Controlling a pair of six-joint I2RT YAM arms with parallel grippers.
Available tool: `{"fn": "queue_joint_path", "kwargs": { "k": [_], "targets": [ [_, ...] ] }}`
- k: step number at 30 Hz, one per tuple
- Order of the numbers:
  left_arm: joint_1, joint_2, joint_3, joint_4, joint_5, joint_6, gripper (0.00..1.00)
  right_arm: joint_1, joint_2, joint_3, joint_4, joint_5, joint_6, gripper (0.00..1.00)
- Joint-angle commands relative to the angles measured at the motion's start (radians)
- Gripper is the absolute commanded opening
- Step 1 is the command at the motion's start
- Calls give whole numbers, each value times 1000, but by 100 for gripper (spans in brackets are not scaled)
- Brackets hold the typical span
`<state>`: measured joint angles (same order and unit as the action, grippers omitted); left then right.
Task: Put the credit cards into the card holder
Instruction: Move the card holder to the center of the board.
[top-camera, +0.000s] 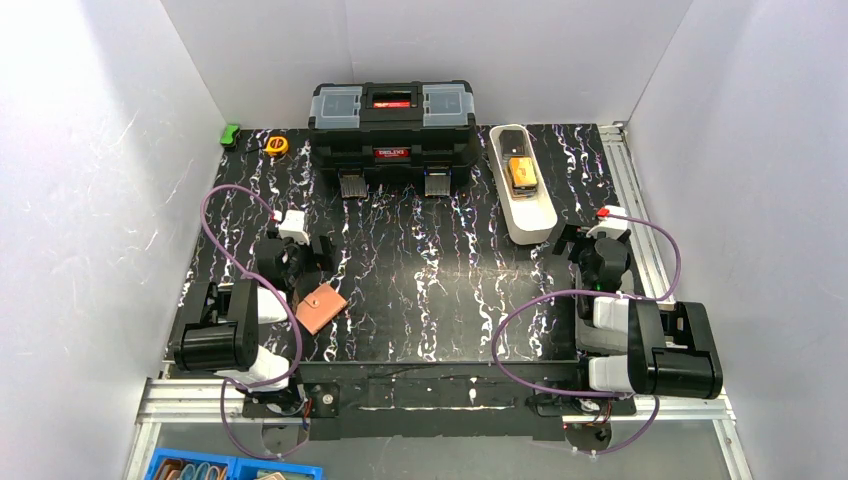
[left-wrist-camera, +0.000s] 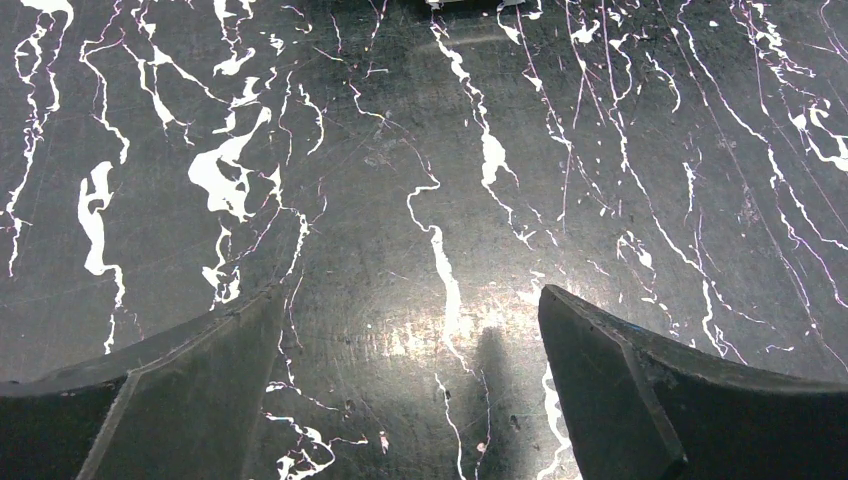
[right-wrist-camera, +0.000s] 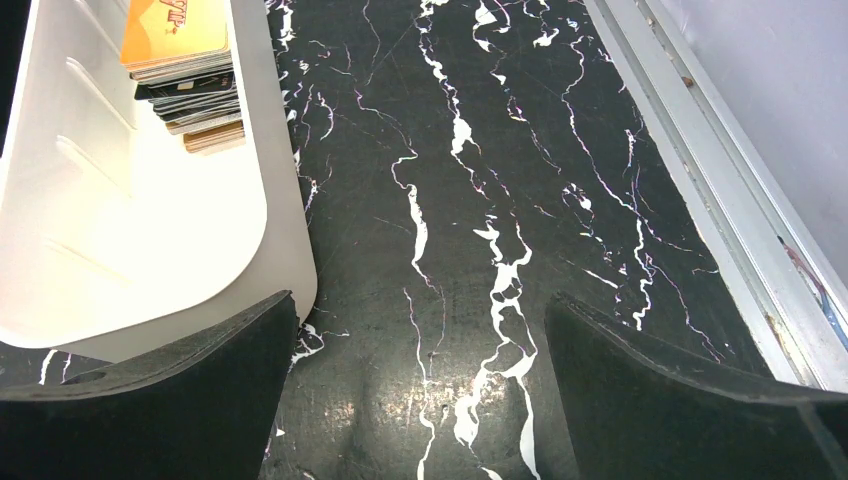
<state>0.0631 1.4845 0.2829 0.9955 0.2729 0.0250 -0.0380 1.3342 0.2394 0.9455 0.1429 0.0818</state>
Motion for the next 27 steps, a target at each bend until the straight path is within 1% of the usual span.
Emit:
{"fn": "queue_joint_path", "kwargs": {
  "k": [1, 4, 5, 6, 7, 9, 10, 12, 13, 16, 18, 19, 21, 22, 23, 27],
  "targets": [
    [-2, -1, 1, 41, -15, 3, 99, 3, -4, 16, 56, 3, 3, 100],
    [-2, -1, 2, 40, -15, 1, 99, 3, -19, 21, 49, 27, 12, 100],
    [-2, 0, 2, 38, -16, 0, 99, 5, -43, 40, 2, 48, 19, 100],
    [-2, -2, 4, 36, -17, 1, 99, 7, -73, 94, -123, 78, 31, 100],
    [-2, -1, 5, 34, -16, 1, 99, 7, -99, 167, -289, 121, 73, 100],
    [13, -20, 18, 11, 10, -7, 99, 7, -95, 380, -701, 244, 197, 100],
    [31, -45, 45, -48, 54, -14, 99, 7, -65, 475, -864, 266, 223, 100],
    [59, -105, 184, -328, 138, -15, 99, 7, -20, 604, -1094, 286, 322, 100],
    [61, -117, 277, -503, 148, 17, 99, 6, -21, 636, -1132, 260, 360, 100],
    [62, -88, 574, -1012, 235, 204, 99, -3, -81, 644, -1141, 102, 475, 100],
    [68, -60, 712, -1273, 266, 305, 99, -20, -119, 638, -1121, -27, 581, 100],
    [72, -57, 758, -1403, 272, 370, 99, -26, -132, 630, -1083, -133, 602, 100],
    [96, -73, 781, -1508, 291, 471, 99, -27, -127, 641, -1036, -296, 599, 100],
    [108, -89, 765, -1529, 292, 515, 99, -20, -118, 658, -1037, -340, 593, 100],
    [119, -111, 742, -1539, 288, 563, 99, -5, -109, 682, -1064, -345, 582, 100],
    [166, -178, 628, -1558, 275, 722, 99, 86, -95, 738, -1154, -243, 506, 100]
  ]
}}
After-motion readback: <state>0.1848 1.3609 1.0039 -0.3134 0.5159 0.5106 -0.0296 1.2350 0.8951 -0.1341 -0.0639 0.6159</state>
